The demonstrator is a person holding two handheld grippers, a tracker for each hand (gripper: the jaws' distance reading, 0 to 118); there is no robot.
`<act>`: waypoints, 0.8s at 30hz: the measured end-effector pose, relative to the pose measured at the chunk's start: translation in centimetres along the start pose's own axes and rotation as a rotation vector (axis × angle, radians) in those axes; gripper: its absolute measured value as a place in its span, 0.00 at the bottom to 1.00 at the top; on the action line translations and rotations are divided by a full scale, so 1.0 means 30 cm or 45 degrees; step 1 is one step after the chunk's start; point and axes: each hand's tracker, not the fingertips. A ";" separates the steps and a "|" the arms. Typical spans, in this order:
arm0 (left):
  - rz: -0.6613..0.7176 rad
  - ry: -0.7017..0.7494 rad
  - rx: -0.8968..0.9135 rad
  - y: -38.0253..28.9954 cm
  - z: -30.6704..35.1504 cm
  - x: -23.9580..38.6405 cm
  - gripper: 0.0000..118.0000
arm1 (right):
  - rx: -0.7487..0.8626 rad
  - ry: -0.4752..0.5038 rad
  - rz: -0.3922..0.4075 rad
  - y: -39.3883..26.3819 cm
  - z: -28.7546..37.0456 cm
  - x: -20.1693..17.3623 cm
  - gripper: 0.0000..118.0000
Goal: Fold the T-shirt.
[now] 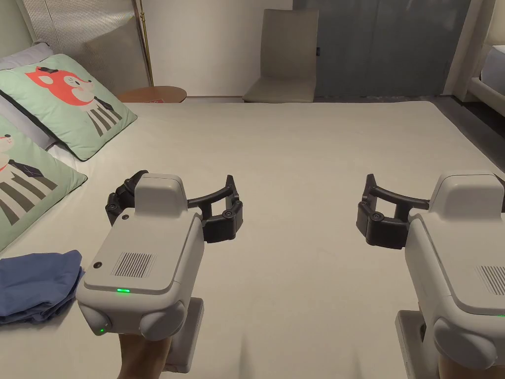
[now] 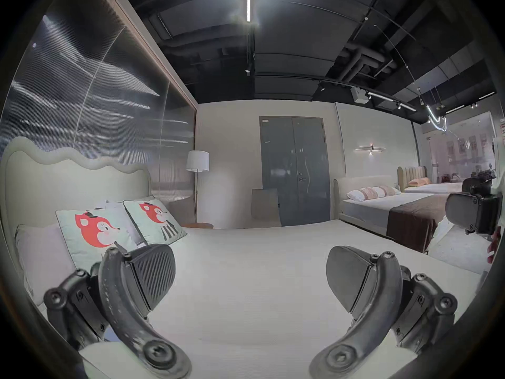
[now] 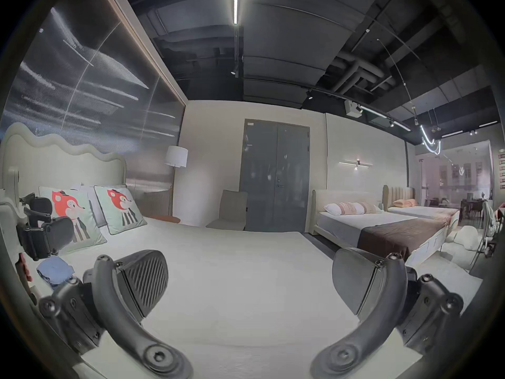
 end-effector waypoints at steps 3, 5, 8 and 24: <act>0.004 -0.003 0.005 -0.002 0.001 -0.002 0.94 | 0.002 -0.006 -0.007 0.000 0.001 0.005 1.00; 0.004 0.003 0.013 -0.003 0.001 0.000 0.94 | 0.003 -0.007 -0.006 0.001 0.001 0.006 1.00; 0.004 0.002 0.013 0.007 0.010 0.001 0.94 | 0.005 -0.008 -0.003 0.003 0.003 0.007 1.00; 0.002 0.009 0.023 0.022 0.024 -0.007 0.94 | 0.019 0.002 0.007 0.010 0.008 0.000 1.00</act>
